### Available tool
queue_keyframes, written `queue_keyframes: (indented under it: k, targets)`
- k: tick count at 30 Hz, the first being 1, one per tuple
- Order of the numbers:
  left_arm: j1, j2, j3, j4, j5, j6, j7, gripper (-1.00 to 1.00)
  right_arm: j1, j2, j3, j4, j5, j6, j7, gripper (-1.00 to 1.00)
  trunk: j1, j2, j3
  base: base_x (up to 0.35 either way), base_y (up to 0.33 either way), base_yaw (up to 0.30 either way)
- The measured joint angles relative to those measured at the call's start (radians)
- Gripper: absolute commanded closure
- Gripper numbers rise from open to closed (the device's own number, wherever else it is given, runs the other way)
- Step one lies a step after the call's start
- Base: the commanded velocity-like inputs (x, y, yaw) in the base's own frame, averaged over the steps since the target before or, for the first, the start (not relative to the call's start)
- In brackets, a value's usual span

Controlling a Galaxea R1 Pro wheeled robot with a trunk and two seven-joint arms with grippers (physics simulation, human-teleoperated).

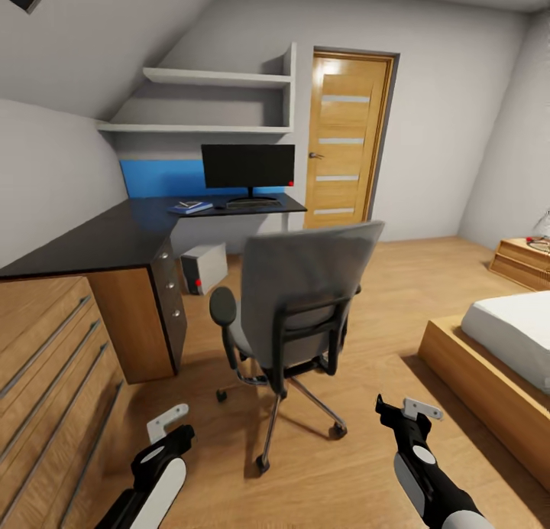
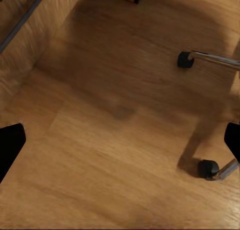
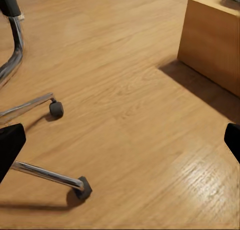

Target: In the bedroom, organize the workspace by keeping the computer under the desk, ensuring the monitor is on the desk, placing the keyboard on the desk next to the monitor, placing the mouse on the desk next to the keyboard, moving the folder from the swivel chair onto the desk next to the mouse, stacking the notebook on top of the folder with the pen on top of the notebook, and positioning the swivel chair next to the desk.

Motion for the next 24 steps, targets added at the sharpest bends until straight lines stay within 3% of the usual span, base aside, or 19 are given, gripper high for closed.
queue_keyframes:
  k: [7, 9, 10, 15, 24]
  targets:
    - [0.000, -0.004, 0.000, 0.009, 0.000, 0.000, -0.002, -1.00, 0.000, 0.006, 0.000, 0.000, 0.001, -0.001, 0.001, -1.00, 0.000, 0.000, 0.000, -0.303, -0.150, 0.000]
    - [0.000, -0.011, -0.002, 0.011, -0.003, 0.000, -0.001, -1.00, 0.000, 0.022, 0.001, 0.000, 0.001, -0.002, -0.002, -1.00, 0.000, 0.000, 0.000, -0.304, -0.133, 0.108]
    - [0.000, -0.012, -0.026, 0.011, -0.005, -0.002, 0.001, -1.00, 0.000, 0.036, 0.000, 0.001, 0.002, -0.011, -0.004, -1.00, 0.000, 0.000, 0.000, -0.258, -0.167, 0.215]
    - [0.001, -0.012, -0.082, 0.011, -0.008, -0.005, 0.005, -1.00, 0.000, 0.046, 0.000, 0.002, 0.003, -0.041, -0.007, -1.00, 0.000, 0.000, -0.001, -0.138, -0.093, 0.246]
    - [0.001, -0.011, -0.160, 0.013, -0.010, -0.008, 0.008, -1.00, 0.000, 0.049, 0.001, 0.002, 0.004, -0.050, -0.008, -1.00, -0.001, 0.000, -0.007, -0.018, -0.059, 0.177]
